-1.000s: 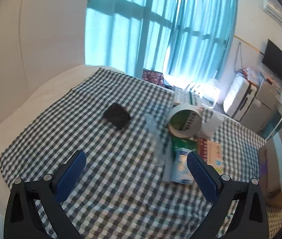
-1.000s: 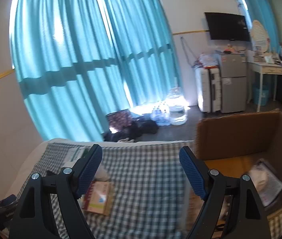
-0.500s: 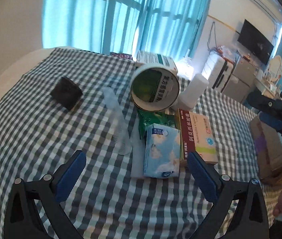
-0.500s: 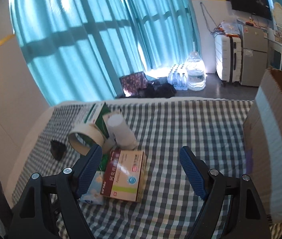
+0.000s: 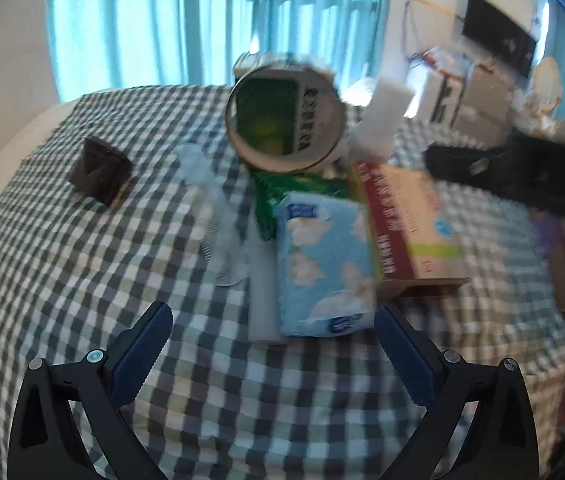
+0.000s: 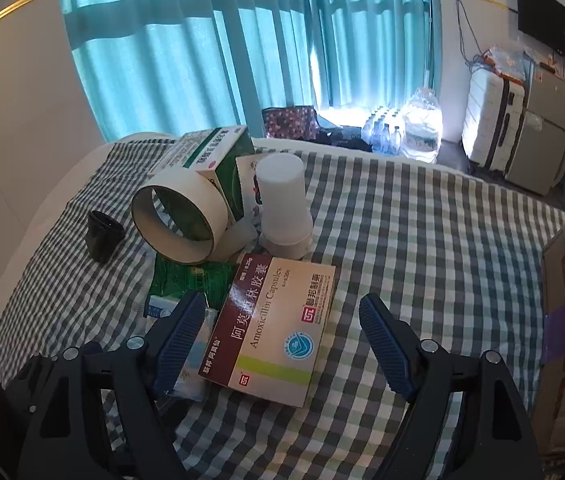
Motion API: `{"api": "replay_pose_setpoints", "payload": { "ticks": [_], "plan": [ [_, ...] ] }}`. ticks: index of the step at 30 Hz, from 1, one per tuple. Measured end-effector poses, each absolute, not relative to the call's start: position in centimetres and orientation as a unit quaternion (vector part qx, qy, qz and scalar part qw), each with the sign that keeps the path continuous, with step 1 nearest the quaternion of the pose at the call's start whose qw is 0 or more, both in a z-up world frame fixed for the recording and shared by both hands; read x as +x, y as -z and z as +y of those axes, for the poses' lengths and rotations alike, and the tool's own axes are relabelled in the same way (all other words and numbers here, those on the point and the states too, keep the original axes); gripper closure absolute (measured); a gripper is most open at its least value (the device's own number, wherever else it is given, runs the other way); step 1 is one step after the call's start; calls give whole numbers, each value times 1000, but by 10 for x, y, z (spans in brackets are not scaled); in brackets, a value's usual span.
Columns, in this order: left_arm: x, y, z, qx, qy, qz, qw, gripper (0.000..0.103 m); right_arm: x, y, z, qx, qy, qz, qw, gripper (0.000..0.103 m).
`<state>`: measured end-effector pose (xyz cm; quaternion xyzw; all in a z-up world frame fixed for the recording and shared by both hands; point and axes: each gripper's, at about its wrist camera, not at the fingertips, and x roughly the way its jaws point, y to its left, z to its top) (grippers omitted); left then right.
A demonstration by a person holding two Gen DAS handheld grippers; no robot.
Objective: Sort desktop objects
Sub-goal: 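Return both tools to the bed over the tissue pack and medicine box, then grasp the blue tissue pack with the left tool while the right tool grasps the Amoxicillin box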
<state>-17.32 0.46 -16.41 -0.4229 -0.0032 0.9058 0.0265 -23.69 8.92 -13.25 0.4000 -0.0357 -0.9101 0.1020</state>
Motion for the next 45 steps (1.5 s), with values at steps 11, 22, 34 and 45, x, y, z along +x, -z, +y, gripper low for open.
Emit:
{"api": "replay_pose_setpoints", "payload": {
  "ticks": [11,22,34,45],
  "plan": [
    [-183,178,32,-423,-904,60,16,0,-241,133,102,413,904,-59,88,22],
    [-194,171,-45,-414,-907,-66,-30,0,-243,149,79,447,886,-39,117,22],
    [-208,177,-66,-430,-895,-118,-31,0,-239,175,42,465,878,37,111,21],
    [-202,176,-71,-429,-886,-171,26,38,-246,191,37,490,860,40,133,18]
  ]
}}
